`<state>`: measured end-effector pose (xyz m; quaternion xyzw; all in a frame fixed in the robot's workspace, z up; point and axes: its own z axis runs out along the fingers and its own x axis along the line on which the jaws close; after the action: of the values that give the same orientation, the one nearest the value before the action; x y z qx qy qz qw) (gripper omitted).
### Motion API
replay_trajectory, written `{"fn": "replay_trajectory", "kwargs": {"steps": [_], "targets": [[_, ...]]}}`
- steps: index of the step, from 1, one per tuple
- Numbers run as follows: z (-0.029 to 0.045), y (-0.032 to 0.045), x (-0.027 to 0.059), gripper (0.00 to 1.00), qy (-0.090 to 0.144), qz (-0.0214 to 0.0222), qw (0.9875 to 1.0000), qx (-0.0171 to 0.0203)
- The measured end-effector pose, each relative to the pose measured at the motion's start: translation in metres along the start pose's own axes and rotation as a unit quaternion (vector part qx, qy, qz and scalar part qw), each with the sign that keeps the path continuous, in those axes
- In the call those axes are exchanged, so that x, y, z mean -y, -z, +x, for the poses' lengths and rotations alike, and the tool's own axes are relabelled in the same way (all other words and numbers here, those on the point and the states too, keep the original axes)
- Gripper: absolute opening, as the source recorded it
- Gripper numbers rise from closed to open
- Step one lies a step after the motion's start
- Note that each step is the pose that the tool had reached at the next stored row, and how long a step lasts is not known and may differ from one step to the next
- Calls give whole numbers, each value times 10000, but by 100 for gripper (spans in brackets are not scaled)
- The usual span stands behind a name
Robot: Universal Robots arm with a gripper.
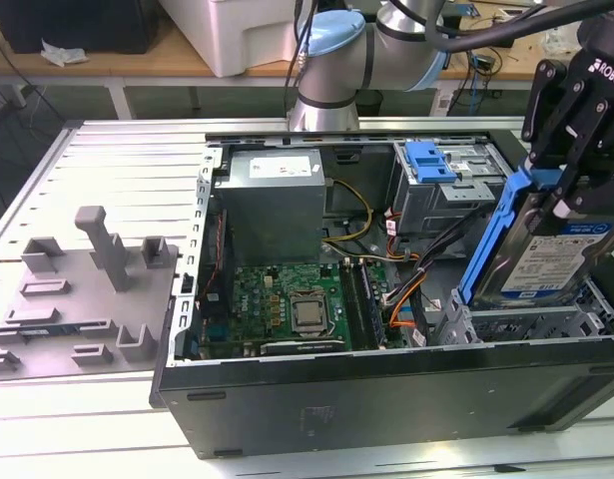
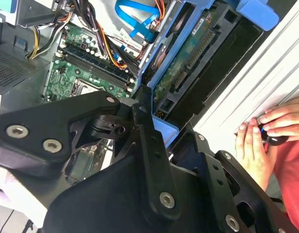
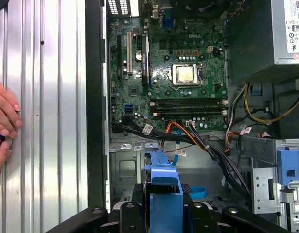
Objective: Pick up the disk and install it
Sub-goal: 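Insert the disk into the insertion slot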
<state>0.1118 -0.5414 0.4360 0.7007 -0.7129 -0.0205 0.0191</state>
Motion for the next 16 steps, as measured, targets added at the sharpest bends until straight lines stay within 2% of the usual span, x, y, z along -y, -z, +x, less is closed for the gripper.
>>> {"fn": "replay_trajectory", "kwargs": {"steps": [13, 16], "targets": [[0, -57, 3, 37, 0, -9, 10000, -1], [0, -57, 4, 37, -1, -25, 10000, 1]]}}
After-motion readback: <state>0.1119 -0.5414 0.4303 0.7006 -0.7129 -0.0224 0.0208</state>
